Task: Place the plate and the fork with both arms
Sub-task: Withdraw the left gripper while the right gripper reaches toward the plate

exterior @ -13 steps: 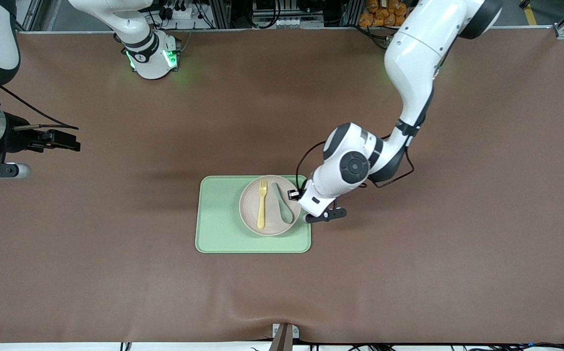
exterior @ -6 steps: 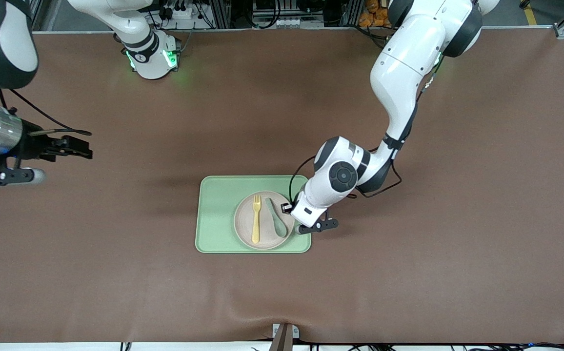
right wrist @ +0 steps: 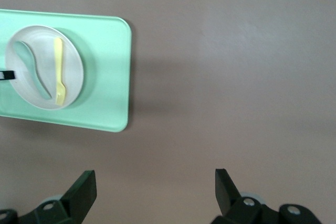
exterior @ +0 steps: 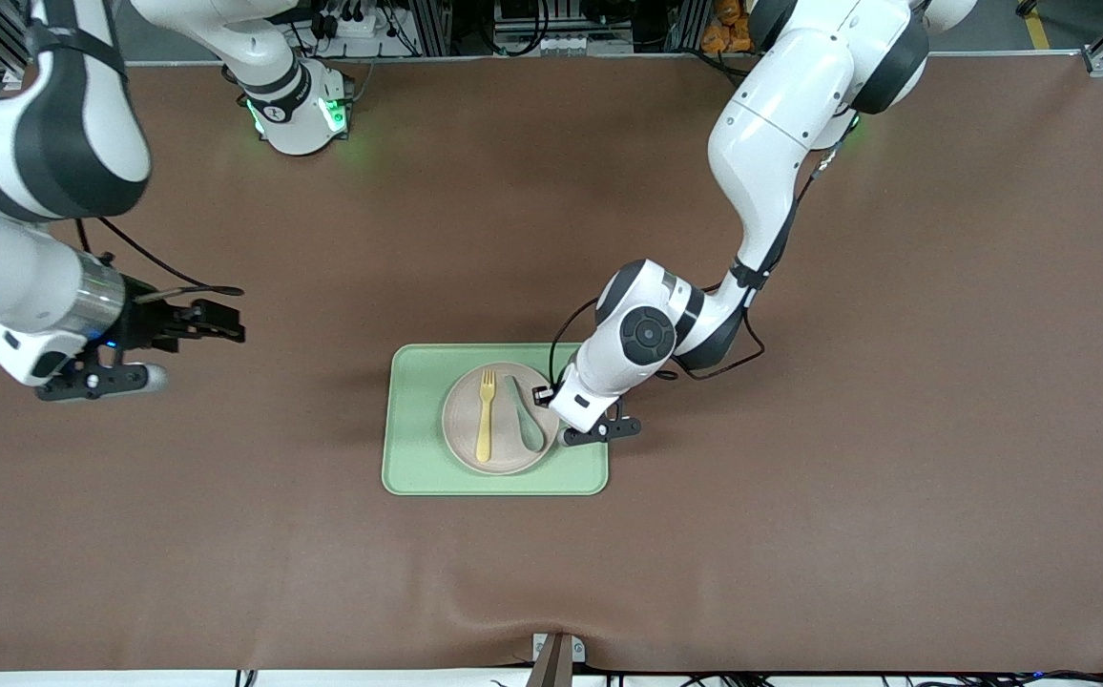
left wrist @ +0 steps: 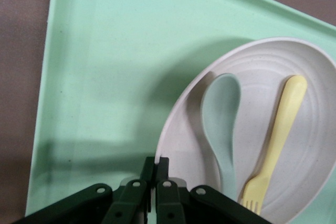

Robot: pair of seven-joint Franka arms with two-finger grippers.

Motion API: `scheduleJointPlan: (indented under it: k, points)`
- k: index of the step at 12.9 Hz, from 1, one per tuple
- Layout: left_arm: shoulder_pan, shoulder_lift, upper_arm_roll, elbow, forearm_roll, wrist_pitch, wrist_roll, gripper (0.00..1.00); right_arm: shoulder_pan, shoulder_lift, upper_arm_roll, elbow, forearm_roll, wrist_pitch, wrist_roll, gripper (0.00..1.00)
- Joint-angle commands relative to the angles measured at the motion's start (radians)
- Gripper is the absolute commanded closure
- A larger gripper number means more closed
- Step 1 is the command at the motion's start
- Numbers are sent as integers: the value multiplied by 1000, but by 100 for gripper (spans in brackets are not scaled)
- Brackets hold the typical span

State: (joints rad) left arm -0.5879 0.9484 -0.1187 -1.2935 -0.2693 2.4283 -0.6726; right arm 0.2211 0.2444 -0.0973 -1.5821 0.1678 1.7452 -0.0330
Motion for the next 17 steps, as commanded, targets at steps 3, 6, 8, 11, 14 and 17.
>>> scheduleJointPlan:
  k: [3,6,8,11,14,17]
  points:
    - [22,-25,17,29,4,-6,-16,0,84,151,-9,50,18,147,5,0]
    - [33,-74,48,31,34,-40,-15,0,156,268,-9,132,9,184,10,0]
    - [31,-120,88,31,86,-84,-8,0,194,294,-9,142,6,216,57,0]
    - [34,-210,132,31,134,-199,14,0,257,323,-10,142,-22,290,85,0]
    - [84,-275,148,20,150,-267,157,0,311,354,-10,140,-82,336,100,0]
    - [157,-298,146,14,150,-330,322,0,343,392,-13,140,-94,382,152,0]
